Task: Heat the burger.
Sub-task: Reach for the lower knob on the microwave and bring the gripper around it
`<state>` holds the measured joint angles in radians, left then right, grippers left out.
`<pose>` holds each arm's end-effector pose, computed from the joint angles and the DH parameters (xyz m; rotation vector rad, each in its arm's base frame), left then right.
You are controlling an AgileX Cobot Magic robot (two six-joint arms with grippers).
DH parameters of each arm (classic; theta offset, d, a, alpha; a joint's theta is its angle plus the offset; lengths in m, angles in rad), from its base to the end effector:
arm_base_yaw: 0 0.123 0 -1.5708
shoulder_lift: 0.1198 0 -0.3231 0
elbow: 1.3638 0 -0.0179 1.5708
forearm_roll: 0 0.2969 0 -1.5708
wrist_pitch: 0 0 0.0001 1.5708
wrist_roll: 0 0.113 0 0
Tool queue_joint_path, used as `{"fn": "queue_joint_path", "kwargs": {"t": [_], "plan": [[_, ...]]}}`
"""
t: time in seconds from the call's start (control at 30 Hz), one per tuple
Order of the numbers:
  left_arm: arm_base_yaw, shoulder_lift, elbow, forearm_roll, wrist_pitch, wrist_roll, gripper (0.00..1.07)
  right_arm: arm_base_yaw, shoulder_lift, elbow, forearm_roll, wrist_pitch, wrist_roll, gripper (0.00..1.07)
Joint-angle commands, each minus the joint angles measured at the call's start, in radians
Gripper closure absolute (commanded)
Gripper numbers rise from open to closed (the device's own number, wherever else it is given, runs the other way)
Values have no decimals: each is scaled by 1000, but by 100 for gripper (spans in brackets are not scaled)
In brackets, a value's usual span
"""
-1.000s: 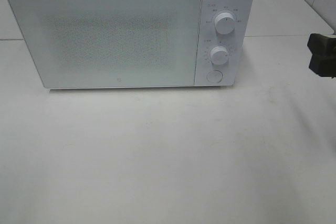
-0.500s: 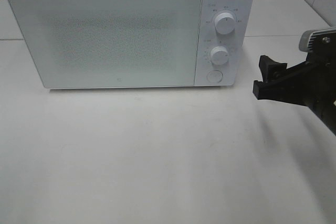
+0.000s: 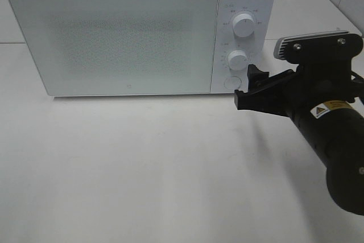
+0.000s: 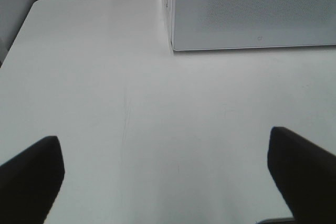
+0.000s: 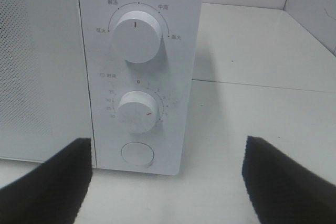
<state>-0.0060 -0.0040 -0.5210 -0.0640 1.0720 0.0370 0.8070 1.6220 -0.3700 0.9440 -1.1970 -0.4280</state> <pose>0.0128 -0.0064 0.2955 0.0480 2.0289 -0.0568 0.2425 0.1301 0.1621 -0.0376 1.6918 -0.1165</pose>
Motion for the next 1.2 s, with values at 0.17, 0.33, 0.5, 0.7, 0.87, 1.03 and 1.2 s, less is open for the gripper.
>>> {"fn": "queue_joint_path", "kwargs": {"t": [0.17,0.33,0.5,0.7,0.87,1.03,1.2], "plan": [[2,-18,5,-1,2,-5,9,23,63,-68,24,-13,4,31],[2,-18,5,-1,2,-4,9,23,102,-79,17,-23,18,31],[2,-18,5,-1,2,-5,9,19,148,-96,17,-45,40,31],[2,-17,5,-1,2,-4,9,-34,220,-181,-5,-39,62,31],[2,-17,5,-1,2,-5,9,-76,278,-251,-67,-34,75,31],[2,-17,5,-1,2,-5,9,-109,331,-308,-91,-35,103,31],[2,-17,5,-1,2,-5,9,-121,378,-353,-95,-43,107,31]]}}
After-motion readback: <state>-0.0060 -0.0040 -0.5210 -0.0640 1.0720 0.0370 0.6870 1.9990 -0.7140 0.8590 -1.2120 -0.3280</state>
